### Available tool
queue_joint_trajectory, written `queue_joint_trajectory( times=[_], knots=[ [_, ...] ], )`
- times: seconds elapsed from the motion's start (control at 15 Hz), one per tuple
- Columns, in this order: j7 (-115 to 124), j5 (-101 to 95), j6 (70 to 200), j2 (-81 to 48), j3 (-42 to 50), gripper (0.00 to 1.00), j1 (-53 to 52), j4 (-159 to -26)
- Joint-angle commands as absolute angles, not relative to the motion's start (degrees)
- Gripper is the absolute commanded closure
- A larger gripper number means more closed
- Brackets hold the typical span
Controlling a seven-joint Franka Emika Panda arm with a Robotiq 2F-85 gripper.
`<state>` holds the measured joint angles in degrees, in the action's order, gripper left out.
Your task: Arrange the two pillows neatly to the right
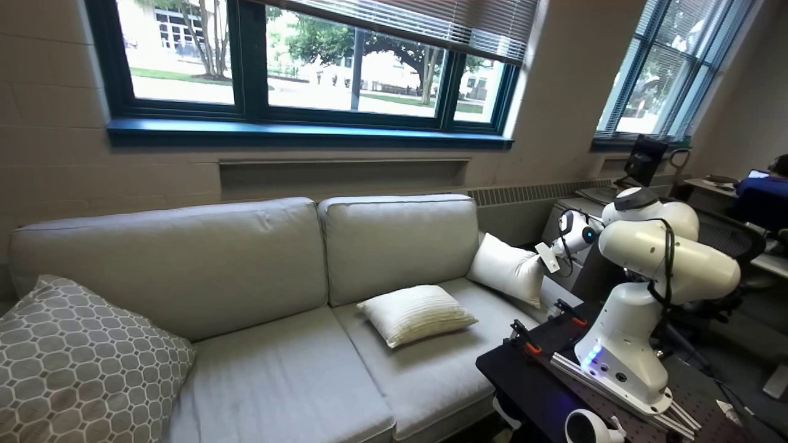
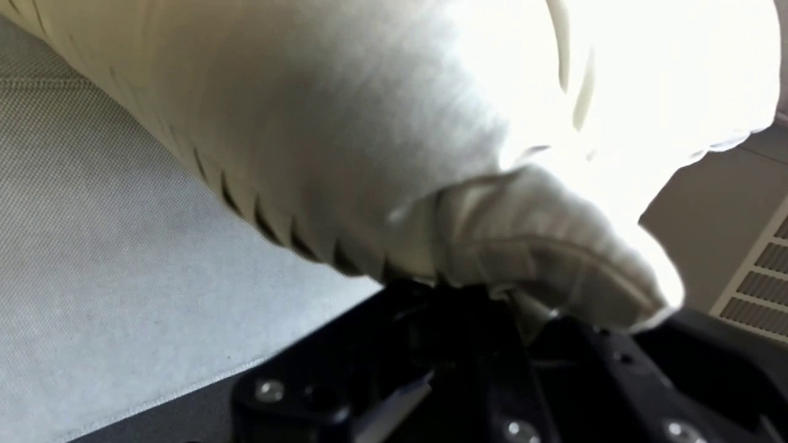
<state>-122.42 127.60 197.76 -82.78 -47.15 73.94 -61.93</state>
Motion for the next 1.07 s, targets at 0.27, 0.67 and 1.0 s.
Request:
queue_joint_trajectory(
  times=[0.27,0.67,1.0],
  knots=[
    [-122.85,130.19,197.84,-84.15,-48.47,0.97,74.8,-64.6],
    [-122.61,131.78,197.91,-84.18,-46.6,0.97,74.19,-65.14],
    [-122.39,132.17,198.22,-84.19,-45.49,0.97,74.29,-64.53]
  ],
)
